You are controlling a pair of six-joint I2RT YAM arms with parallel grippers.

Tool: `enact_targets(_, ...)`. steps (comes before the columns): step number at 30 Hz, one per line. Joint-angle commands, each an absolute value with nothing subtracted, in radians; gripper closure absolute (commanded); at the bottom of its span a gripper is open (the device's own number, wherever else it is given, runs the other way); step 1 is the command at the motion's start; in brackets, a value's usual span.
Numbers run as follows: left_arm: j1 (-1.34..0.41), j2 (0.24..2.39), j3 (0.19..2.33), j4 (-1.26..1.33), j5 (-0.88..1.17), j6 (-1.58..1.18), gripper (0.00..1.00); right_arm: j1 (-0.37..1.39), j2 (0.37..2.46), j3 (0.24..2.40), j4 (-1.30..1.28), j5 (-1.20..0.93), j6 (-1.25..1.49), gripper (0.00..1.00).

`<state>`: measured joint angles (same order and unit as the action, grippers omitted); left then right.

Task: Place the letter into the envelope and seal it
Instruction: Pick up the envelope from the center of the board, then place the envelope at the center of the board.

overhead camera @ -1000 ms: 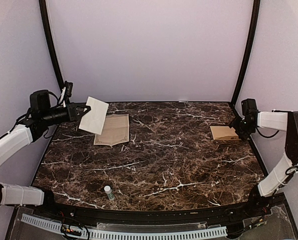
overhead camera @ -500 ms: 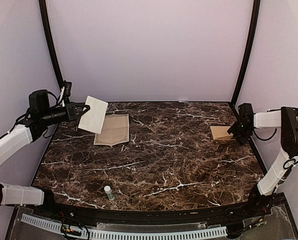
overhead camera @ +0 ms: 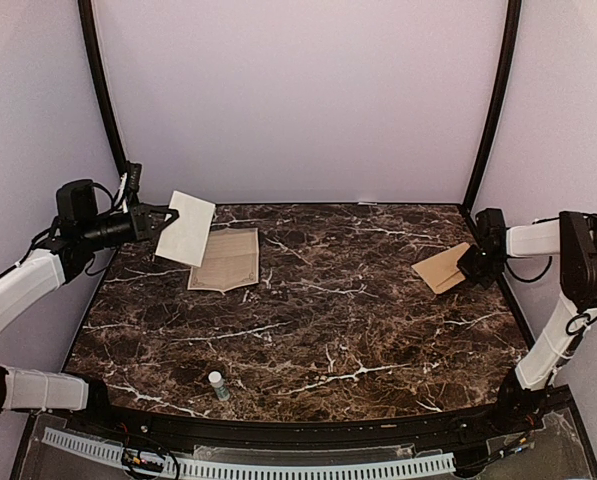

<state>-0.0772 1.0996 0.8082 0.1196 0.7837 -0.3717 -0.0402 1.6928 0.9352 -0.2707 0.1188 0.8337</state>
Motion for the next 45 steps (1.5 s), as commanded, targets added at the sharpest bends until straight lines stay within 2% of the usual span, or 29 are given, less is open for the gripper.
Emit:
enact_targets(1,-0.069,1.098,0.792,0.155,0.81,-0.38,1.0,-0.045,1.691,0.958,-0.244,0.097,0.835,1.0)
enact_targets(7,-0.069,1.096,0.786,0.153,0.8,-0.373,1.0,-0.045,1.608,0.956,-0.241,0.034,0.783,1.0)
enact_targets(21,-0.098,0.989,0.738,0.079,0.686,-0.335,1.0,-0.009,1.152,0.799,-0.361,-0.27,0.578,1.0)
enact_targets(25,-0.191,0.919,0.704,0.032,0.663,-0.431,1.0,0.132,1.076,0.768,-0.429,-0.329,0.587,1.0)
enact_targets(32,-0.389,0.796,0.614,0.066,0.649,-0.711,1.0,0.439,1.017,0.698,-0.36,-0.373,0.712,1.0)
enact_targets(38,-0.476,0.706,0.588,0.057,0.645,-0.832,1.0,0.648,1.056,0.679,-0.203,-0.379,0.822,1.0)
enact_targets(45,-0.542,0.653,0.561,0.058,0.629,-0.91,1.0,0.779,1.198,0.699,-0.041,-0.286,0.935,1.0)
